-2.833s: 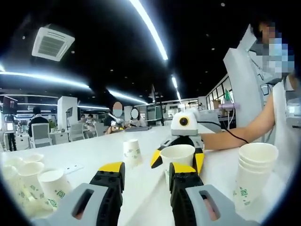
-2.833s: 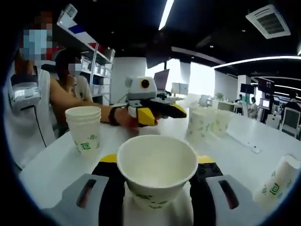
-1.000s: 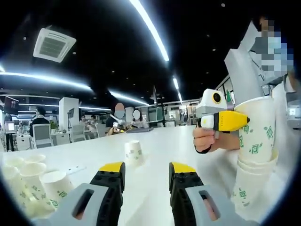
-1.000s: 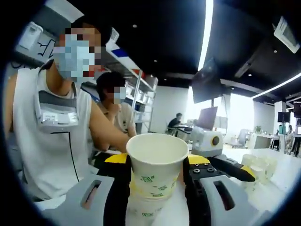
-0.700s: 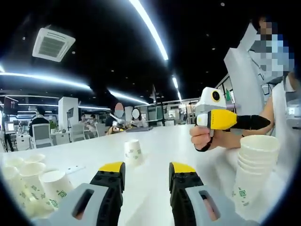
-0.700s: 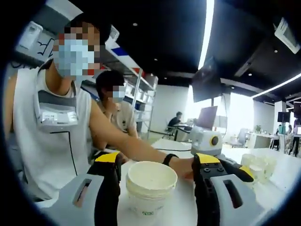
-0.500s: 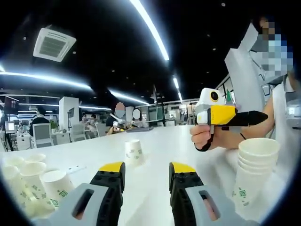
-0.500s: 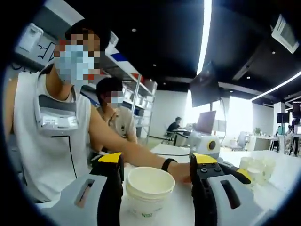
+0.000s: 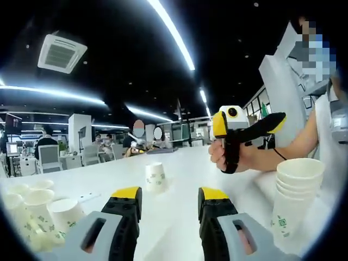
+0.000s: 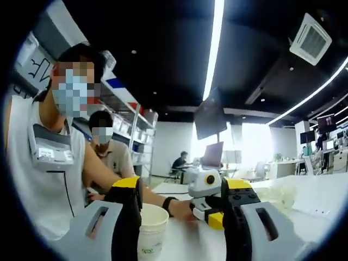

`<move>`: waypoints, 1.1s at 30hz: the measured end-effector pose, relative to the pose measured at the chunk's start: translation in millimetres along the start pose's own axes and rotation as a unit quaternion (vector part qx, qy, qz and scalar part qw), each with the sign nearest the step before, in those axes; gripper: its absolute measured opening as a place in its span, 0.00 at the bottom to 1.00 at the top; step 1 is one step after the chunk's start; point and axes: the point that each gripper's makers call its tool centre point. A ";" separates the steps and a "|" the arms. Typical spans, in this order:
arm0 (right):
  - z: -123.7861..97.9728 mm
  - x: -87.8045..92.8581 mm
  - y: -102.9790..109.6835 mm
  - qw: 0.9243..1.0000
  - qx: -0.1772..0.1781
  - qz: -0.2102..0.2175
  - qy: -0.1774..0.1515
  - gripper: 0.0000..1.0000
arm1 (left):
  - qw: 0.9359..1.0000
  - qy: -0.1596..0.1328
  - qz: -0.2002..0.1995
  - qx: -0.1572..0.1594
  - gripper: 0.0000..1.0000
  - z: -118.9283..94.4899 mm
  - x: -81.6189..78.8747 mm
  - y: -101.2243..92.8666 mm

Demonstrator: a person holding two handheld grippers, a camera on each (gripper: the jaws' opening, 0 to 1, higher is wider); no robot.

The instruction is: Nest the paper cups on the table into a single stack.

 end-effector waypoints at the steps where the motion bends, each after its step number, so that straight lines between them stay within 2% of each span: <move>1: -1.4 -0.2 -2.6 1.000 0.005 0.001 -0.002 0.61 | 1.000 -0.002 0.000 -0.003 0.47 -0.8 -0.8 0.2; 4: -7.6 -1.0 -14.4 1.000 0.024 0.014 -0.013 0.60 | 1.000 -0.007 -0.003 -0.006 0.48 -3.1 -3.2 0.4; 6: -8.9 2.2 -20.3 0.999 0.034 0.019 -0.007 0.58 | 1.000 -0.010 -0.001 -0.009 0.49 -4.4 -4.8 -0.4; 14: -6.2 10.9 -18.7 0.999 0.035 0.010 0.012 0.58 | 1.000 -0.016 -0.002 -0.012 0.52 -6.0 -6.1 -1.5; 17: -5.9 16.4 -20.7 0.999 0.039 0.006 0.022 0.58 | 1.000 -0.021 -0.001 -0.017 0.56 -6.5 -8.3 0.3; 21: -9.1 19.6 -26.3 0.999 0.043 0.007 0.027 0.58 | 0.999 -0.026 -0.004 -0.023 0.58 -7.8 -10.0 3.1; 33: -23.0 12.1 -41.7 0.997 0.072 0.002 0.022 0.56 | 0.999 -0.031 -0.010 -0.022 0.58 -5.0 -11.6 3.2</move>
Point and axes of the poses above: the point that each gripper's makers call its tool centre point, and the gripper's own axes: z roughly forward along the fingers, y roughly to its left, x roughly out of its underside, and after that the axes turned 5 degrees about y, right-handed
